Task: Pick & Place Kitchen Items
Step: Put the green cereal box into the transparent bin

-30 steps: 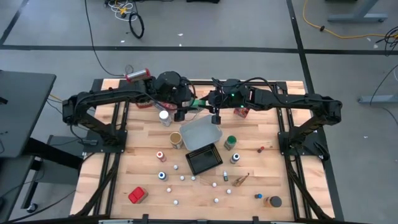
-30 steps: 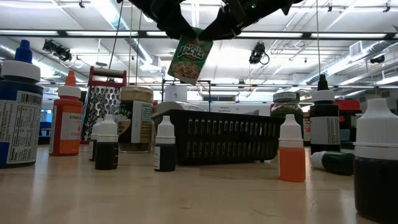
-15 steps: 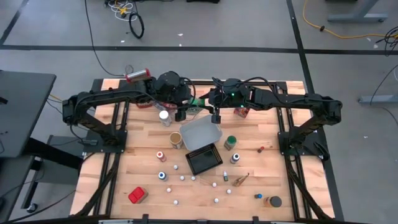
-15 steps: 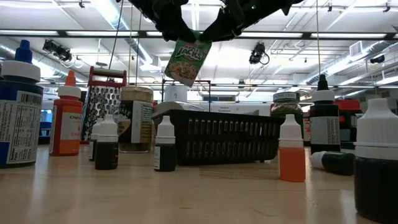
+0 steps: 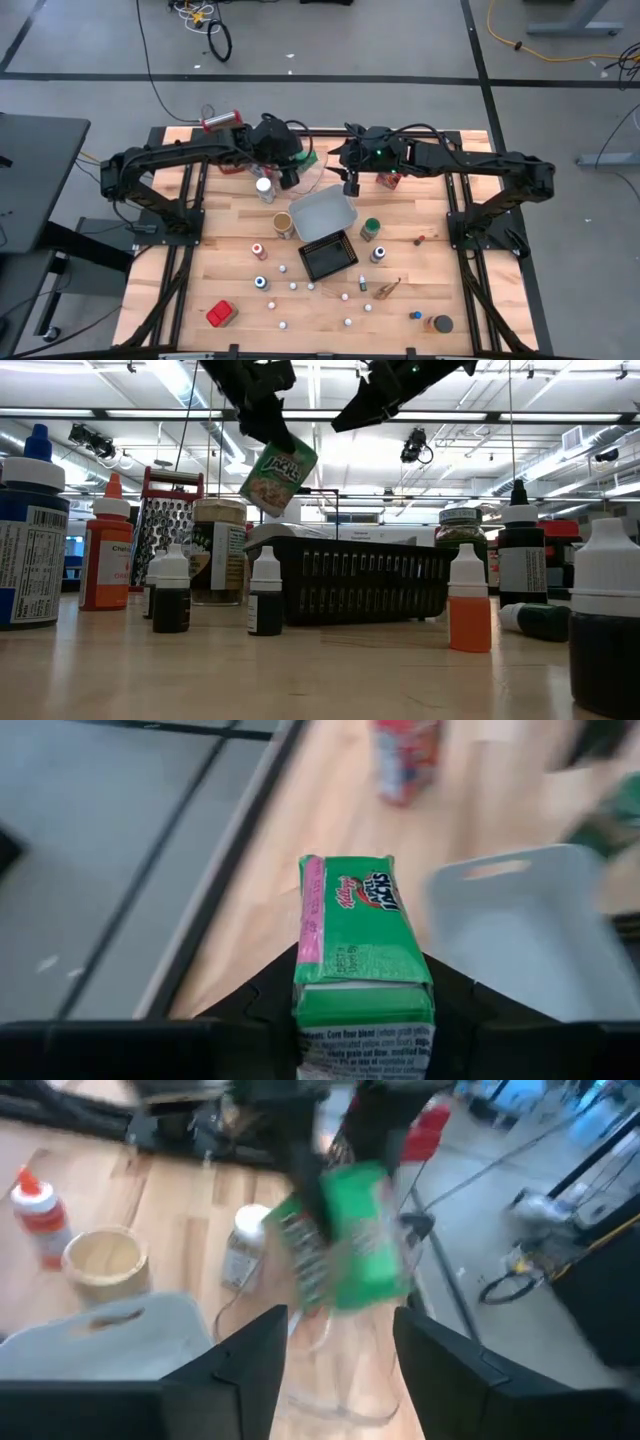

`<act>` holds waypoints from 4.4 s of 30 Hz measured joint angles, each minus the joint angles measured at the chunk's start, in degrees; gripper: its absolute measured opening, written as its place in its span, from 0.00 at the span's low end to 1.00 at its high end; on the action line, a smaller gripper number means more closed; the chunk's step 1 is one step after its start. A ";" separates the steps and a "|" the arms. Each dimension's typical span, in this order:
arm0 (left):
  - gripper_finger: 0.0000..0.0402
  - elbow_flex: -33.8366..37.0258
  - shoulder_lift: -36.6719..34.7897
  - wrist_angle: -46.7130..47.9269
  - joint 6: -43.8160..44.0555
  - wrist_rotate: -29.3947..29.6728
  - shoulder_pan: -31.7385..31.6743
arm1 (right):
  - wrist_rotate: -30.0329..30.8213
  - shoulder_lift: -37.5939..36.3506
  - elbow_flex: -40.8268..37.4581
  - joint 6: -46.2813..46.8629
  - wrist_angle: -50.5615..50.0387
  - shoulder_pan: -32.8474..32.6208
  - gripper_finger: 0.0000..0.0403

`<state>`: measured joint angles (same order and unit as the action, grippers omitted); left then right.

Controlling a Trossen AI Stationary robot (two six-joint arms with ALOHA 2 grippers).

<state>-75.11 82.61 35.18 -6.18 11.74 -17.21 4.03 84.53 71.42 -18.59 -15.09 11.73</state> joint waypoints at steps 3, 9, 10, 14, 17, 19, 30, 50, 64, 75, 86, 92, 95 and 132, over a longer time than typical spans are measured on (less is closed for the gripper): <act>0.38 0.00 -0.12 0.37 0.44 3.96 -0.20 | 0.01 -0.51 0.00 1.56 -1.83 0.00 0.47; 0.34 0.00 -2.23 1.42 -1.55 5.24 -0.24 | 0.04 -1.76 0.00 1.79 -4.94 0.00 0.45; 0.34 0.00 -3.27 1.73 -1.67 6.16 -0.26 | 0.05 -1.95 0.00 1.94 -5.63 0.00 0.44; 0.36 0.54 -8.51 3.96 -0.39 8.03 -0.98 | 0.07 -2.09 0.00 3.10 -5.95 0.00 0.44; 0.37 3.65 -13.47 2.63 1.75 7.14 -1.47 | 0.06 -2.09 0.00 3.10 -6.09 0.00 0.44; 0.36 7.58 -16.27 0.30 3.74 6.47 -1.60 | 0.04 -2.09 0.00 3.10 -6.21 0.00 0.44; 0.36 30.86 -21.51 -30.49 10.41 5.43 -1.64 | -0.24 -2.07 0.00 3.10 -4.68 -0.11 0.44; 0.35 47.33 -20.70 -47.05 18.34 17.82 -1.64 | -0.48 -2.03 0.00 3.10 -4.16 -0.20 0.44; 0.36 50.29 -20.68 -49.77 23.97 22.65 -1.62 | -0.46 -2.03 0.02 3.22 -4.06 -0.22 0.44; 0.41 50.29 -20.61 -49.53 20.06 21.95 -1.64 | -0.46 -2.03 0.02 3.12 -4.05 -0.22 0.44; 0.42 50.31 -20.61 -48.59 21.96 16.74 -1.66 | -4.09 -2.03 0.04 3.24 -0.25 -0.22 0.44; 0.40 50.31 -20.61 -44.59 23.50 15.25 -1.66 | -4.09 -2.03 0.04 3.11 -0.09 -0.22 0.44; 0.40 50.31 -20.61 -41.61 24.65 15.40 -1.64 | -4.09 -2.03 0.04 3.10 -0.09 -0.22 0.44; 0.59 44.99 -11.80 -38.09 21.23 15.80 -0.31 | -4.50 -2.00 0.04 3.08 -2.73 -0.21 0.52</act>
<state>-30.12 70.81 -2.91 15.05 27.54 -17.52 -0.46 82.52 71.46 -15.51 -17.82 11.52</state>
